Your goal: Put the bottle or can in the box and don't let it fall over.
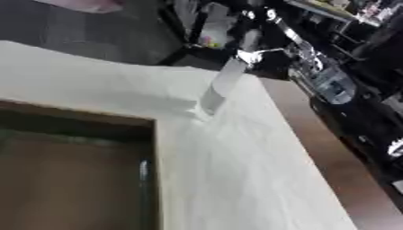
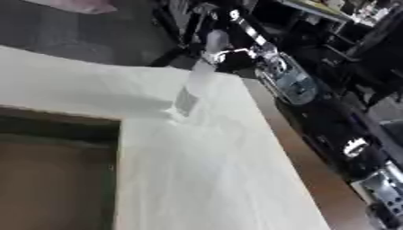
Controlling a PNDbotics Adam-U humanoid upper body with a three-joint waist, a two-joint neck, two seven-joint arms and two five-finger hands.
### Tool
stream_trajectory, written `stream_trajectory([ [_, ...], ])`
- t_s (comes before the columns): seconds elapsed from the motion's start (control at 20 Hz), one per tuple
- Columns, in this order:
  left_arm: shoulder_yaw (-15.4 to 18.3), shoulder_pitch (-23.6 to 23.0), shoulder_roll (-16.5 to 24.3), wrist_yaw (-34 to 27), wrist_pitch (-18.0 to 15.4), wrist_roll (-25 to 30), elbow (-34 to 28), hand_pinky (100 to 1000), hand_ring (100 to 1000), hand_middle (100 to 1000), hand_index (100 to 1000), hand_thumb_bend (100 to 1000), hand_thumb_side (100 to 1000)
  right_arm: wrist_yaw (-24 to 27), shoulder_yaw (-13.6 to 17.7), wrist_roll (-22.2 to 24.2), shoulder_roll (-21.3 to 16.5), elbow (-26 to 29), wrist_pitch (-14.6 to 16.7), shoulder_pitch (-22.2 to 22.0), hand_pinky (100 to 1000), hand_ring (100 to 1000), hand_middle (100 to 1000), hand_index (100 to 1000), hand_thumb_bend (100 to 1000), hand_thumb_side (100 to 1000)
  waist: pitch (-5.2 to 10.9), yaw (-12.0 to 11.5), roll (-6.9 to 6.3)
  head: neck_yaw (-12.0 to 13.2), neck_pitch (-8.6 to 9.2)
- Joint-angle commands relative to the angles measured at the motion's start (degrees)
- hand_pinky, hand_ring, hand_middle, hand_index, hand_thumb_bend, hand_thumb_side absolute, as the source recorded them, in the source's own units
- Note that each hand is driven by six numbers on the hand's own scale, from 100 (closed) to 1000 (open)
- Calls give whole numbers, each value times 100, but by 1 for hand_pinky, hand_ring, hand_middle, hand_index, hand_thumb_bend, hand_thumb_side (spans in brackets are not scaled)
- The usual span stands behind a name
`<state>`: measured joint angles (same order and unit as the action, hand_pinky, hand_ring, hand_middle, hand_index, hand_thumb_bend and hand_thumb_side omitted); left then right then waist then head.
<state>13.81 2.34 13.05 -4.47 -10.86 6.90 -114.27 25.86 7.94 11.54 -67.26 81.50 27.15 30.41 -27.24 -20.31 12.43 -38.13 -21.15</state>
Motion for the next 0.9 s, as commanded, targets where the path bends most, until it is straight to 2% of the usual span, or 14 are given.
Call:
stream_trajectory([
  [0.05, 36, -58, 19, 44, 42, 8, -32, 610, 356, 761, 843, 143, 860, 185, 62, 37, -169, 110, 23, 12, 723, 431, 411, 431, 274, 100, 107, 28, -23, 37, -56],
  [0.5, 44, -68, 5, 90, 64, 11, -32, 611, 355, 762, 844, 145, 862, 586, 113, 103, -178, 192, 17, -52, 725, 422, 402, 420, 250, 100, 113, 44, 11, 77, -112],
  [0.6, 46, -68, -1, 94, 71, 12, -32, 611, 355, 762, 844, 146, 863, 580, 110, 126, -176, 197, 15, -63, 745, 445, 426, 445, 212, 100, 114, 43, 15, 73, -101],
  [0.65, 46, -68, -2, 95, 73, 13, -32, 612, 355, 762, 844, 146, 864, 552, 113, 150, -179, 198, 16, -69, 786, 525, 514, 544, 192, 100, 114, 43, 17, 71, -95],
  [0.7, 45, -68, -3, 97, 74, 15, -32, 612, 355, 762, 845, 146, 864, 500, 116, 186, -181, 204, 28, -77, 820, 587, 578, 611, 232, 100, 114, 45, 18, 68, -88],
  [0.75, 44, -68, -4, 98, 77, 18, -32, 612, 355, 763, 845, 147, 864, 443, 116, 236, -182, 215, 46, -84, 873, 751, 735, 741, 269, 100, 115, 46, 19, 65, -79],
  [0.8, 43, -69, -5, 101, 81, 22, -32, 612, 355, 763, 845, 147, 865, 382, 118, 296, -181, 230, 73, -89, 907, 856, 825, 816, 242, 100, 116, 51, 18, 63, -76],
  [0.9, 44, -75, -12, 109, 89, 26, -32, 613, 356, 763, 845, 147, 865, 299, 136, 370, -181, 247, 138, -90, 943, 989, 954, 909, 429, 100, 121, 64, 10, 67, -74],
])
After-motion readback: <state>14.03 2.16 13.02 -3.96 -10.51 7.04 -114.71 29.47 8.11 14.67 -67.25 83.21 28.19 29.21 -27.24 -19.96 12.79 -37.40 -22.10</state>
